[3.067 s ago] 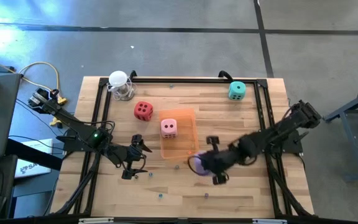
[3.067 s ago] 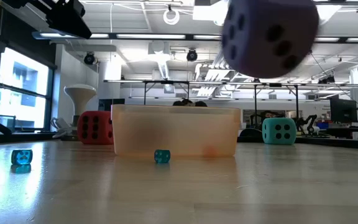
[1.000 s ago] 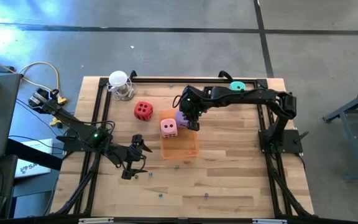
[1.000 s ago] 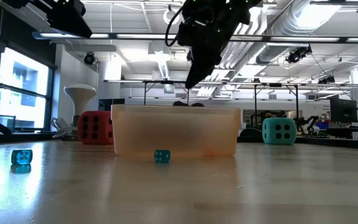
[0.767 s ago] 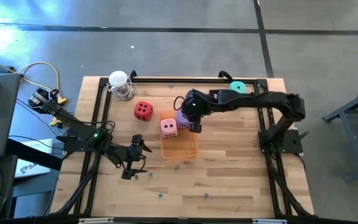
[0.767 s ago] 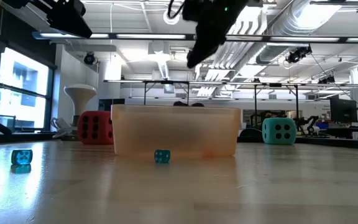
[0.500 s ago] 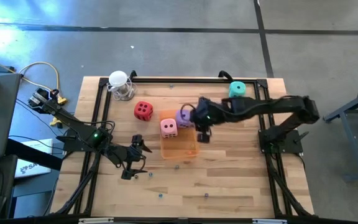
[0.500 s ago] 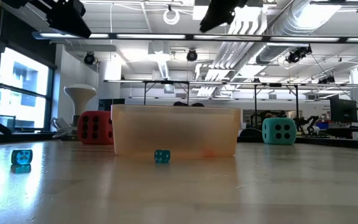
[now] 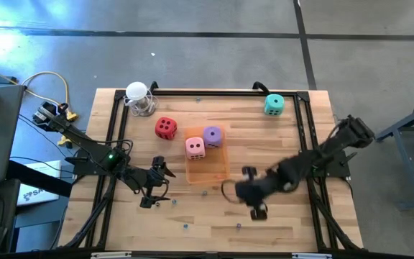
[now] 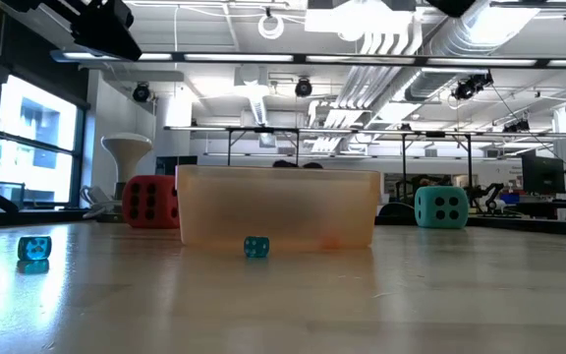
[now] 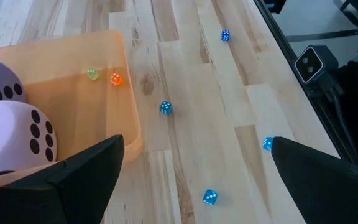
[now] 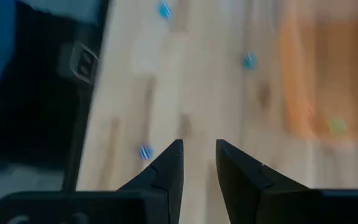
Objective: Pick & Place Dice
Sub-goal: Put the small light blue die into the orange bin
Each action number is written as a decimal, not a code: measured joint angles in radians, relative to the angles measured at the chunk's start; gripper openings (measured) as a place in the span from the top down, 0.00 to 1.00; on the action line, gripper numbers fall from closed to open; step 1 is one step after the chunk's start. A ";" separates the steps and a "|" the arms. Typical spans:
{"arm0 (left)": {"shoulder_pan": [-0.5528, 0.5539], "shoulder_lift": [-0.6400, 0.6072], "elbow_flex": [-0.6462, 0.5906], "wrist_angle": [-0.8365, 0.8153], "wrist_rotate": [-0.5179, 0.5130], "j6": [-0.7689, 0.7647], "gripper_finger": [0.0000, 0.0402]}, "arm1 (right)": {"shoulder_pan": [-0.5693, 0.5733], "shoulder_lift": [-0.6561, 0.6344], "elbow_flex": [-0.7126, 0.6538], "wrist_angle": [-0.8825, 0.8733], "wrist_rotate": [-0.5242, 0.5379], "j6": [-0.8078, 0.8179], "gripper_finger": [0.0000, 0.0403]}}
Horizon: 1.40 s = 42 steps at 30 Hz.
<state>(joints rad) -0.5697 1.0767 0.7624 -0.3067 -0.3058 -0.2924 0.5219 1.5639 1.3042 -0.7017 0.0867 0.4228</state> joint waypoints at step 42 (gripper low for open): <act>-0.032 0.163 0.000 0.069 -0.006 -0.083 0.01 | -0.184 0.258 -0.062 0.333 -0.201 -0.468 0.79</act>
<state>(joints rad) -0.6022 1.2400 0.7628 -0.2379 -0.3116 -0.3752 0.3379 1.8221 1.2423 -0.3683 -0.1146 -0.0457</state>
